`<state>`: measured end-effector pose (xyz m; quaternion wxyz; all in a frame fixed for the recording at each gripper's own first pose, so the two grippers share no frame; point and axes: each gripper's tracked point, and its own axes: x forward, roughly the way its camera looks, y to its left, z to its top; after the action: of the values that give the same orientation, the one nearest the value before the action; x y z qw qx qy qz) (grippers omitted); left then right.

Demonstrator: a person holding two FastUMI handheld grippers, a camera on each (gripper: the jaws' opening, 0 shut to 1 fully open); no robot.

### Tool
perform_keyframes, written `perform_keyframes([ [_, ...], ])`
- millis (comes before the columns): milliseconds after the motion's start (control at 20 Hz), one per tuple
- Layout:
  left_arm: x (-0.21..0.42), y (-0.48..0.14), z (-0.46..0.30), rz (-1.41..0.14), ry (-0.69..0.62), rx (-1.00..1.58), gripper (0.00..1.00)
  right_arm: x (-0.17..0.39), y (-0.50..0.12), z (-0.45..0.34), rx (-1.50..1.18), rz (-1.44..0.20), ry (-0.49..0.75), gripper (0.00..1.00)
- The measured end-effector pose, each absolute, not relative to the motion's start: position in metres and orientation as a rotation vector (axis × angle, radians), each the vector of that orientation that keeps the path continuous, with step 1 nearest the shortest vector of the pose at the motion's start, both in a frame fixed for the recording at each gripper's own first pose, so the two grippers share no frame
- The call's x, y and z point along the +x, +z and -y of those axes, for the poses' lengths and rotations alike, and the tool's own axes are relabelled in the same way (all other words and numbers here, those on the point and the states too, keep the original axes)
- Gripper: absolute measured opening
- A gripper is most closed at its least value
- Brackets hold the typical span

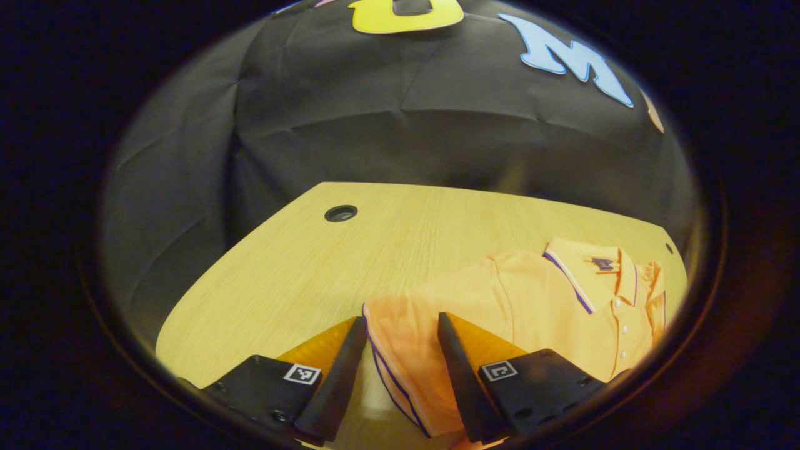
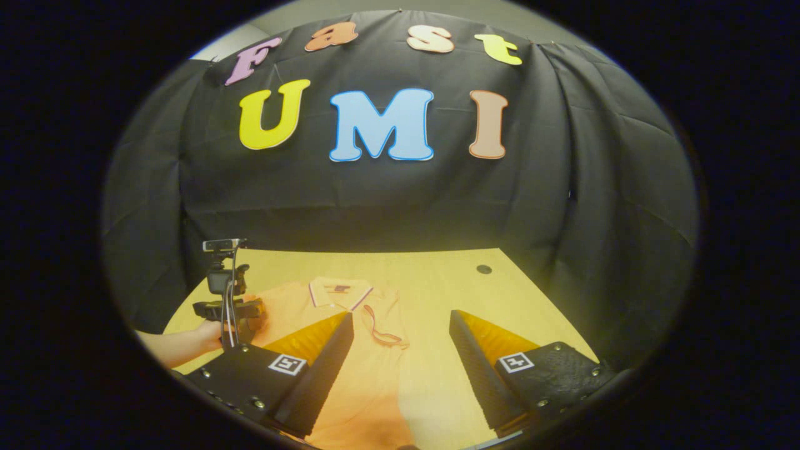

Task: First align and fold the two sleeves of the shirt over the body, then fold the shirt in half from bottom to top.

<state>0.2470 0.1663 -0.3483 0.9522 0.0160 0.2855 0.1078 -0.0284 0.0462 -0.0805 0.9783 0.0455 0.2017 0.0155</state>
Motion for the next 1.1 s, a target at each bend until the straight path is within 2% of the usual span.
perform_keyframes([
  [150, 0.248, -0.351, -0.164, -0.587, 0.201, 0.053, 0.43, -0.033, -0.085, -0.043, 0.107, -0.417, 0.019, 0.96],
  [200, 0.249, -0.35, -0.163, -0.586, 0.205, 0.068, 0.43, -0.033, -0.088, -0.041, 0.108, -0.42, 0.015, 0.96],
  [250, 0.25, -0.348, -0.162, -0.6, 0.197, 0.101, 0.17, -0.034, -0.089, -0.04, 0.11, -0.423, 0.013, 0.96],
  [300, 0.251, -0.349, -0.16, -0.614, 0.195, 0.13, 0.17, -0.035, -0.089, -0.04, 0.112, -0.426, 0.012, 0.96],
  [350, 0.25, -0.347, -0.155, -0.62, 0.185, 0.141, 0.1, -0.035, -0.09, -0.039, 0.115, -0.426, 0.01, 0.96],
  [600, 0.251, -0.315, -0.137, -0.555, 0.177, 0.132, 0.11, -0.038, -0.094, -0.035, 0.125, -0.433, -0.002, 0.96],
  [1100, 0.248, -0.306, -0.063, -0.568, 0.01, 0.257, 0.1, -0.04, -0.121, -0.058, 0.192, -0.475, -0.025, 0.96],
])
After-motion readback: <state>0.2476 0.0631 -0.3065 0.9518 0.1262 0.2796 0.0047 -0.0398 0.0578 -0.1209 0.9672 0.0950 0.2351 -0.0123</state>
